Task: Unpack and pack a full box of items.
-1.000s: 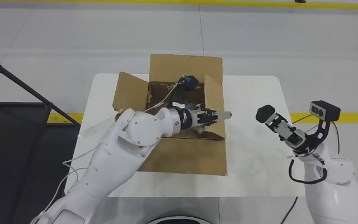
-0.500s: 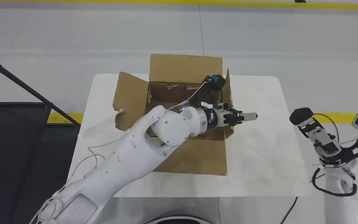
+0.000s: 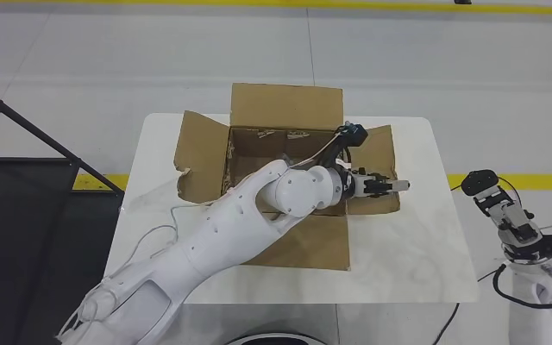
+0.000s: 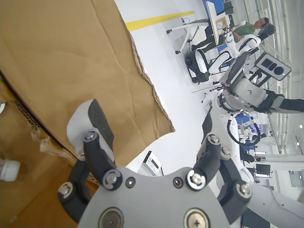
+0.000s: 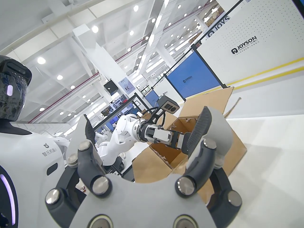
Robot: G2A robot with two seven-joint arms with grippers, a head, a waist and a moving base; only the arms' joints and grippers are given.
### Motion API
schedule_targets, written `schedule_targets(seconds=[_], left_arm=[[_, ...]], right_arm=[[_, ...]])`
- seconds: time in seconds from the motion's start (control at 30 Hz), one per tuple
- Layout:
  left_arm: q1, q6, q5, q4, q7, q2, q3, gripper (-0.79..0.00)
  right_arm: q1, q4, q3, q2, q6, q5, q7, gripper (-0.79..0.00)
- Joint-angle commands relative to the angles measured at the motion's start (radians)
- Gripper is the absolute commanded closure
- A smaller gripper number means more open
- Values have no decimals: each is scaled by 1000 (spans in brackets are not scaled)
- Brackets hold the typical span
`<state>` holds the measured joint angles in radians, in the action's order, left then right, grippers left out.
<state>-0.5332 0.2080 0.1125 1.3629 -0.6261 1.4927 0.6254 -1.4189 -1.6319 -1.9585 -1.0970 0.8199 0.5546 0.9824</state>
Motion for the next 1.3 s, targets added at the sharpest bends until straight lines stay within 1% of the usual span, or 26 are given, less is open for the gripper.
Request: schedule_targets(seconds=[0.0,0.2,0.4,0.53,0.67,0.8,0.87,0.93,1.07,1.23,1.27], left_arm=[[12,13,5,-21,-11,9,-13,-785],[34,37,9,-64,-27,33,-34,-785],[38,42,15,-90,-32,49,-37,-785],[35,43,22,-92,-31,55,-30,-785],[25,42,34,-63,-26,55,-12,-785],[-4,45,65,25,-23,39,39,-785],[-26,52,86,89,-23,27,77,-785],[-57,63,118,162,-26,11,123,-785],[-148,83,184,326,-45,-27,239,-785],[-298,93,256,537,-79,-74,414,-785],[-320,93,263,563,-82,-79,440,-785]], right_arm=[[0,0,0,0,0,0,0,-785],[0,0,0,0,0,0,0,-785],[0,0,0,0,0,0,0,-785],[0,0,0,0,0,0,0,-785],[0,0,0,0,0,0,0,-785],[0,0,0,0,0,0,0,-785],[-1,-8,0,0,-6,-7,-10,-785],[-3,-38,-3,1,-14,-45,-37,-785],[8,-88,-2,4,-43,-127,-75,-785],[58,-169,28,13,-106,-262,-66,-785],[67,-182,34,15,-116,-286,-64,-785]])
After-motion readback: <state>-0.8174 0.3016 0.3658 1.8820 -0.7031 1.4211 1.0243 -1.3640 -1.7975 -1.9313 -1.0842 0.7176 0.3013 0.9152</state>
